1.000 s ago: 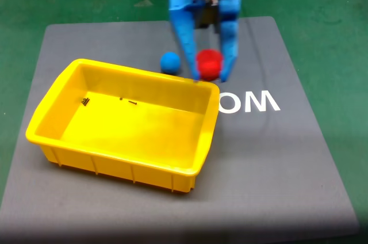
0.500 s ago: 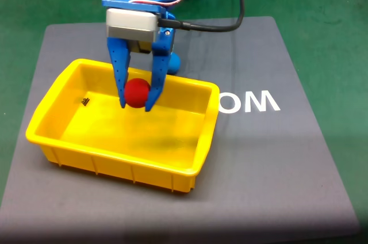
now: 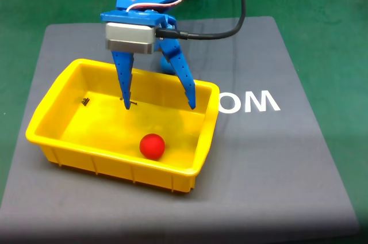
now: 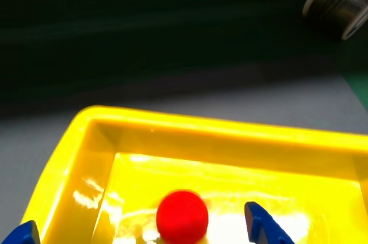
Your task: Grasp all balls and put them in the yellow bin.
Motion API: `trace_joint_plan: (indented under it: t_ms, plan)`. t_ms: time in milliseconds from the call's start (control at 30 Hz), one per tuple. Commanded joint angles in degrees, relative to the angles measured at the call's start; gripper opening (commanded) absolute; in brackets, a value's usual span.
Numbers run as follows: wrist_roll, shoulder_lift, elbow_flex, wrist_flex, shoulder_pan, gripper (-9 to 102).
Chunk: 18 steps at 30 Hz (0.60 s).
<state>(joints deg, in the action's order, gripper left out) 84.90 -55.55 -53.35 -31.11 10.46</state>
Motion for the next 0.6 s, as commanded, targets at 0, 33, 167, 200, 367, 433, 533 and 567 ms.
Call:
trace_joint_plan:
  t_ms: [0,33,167,200,367,433,533,567]
  plan:
    - [-0.6,-7.8,2.5,-2.4,0.4,41]
    - [-0.8,-9.8,1.2,-3.5,0.3,41]
    - [-1.1,-21.9,-10.1,-6.9,-0.8,40]
    - [-1.1,-25.7,-14.3,-7.2,-1.0,40]
    - [2.1,-43.4,-36.2,-8.2,-1.2,40]
    - [3.3,-49.7,-44.4,-8.2,-1.0,40]
    - [3.8,-58.6,-54.8,-8.4,-0.6,40]
    - [4.1,-61.6,-57.9,-8.5,-0.5,40]
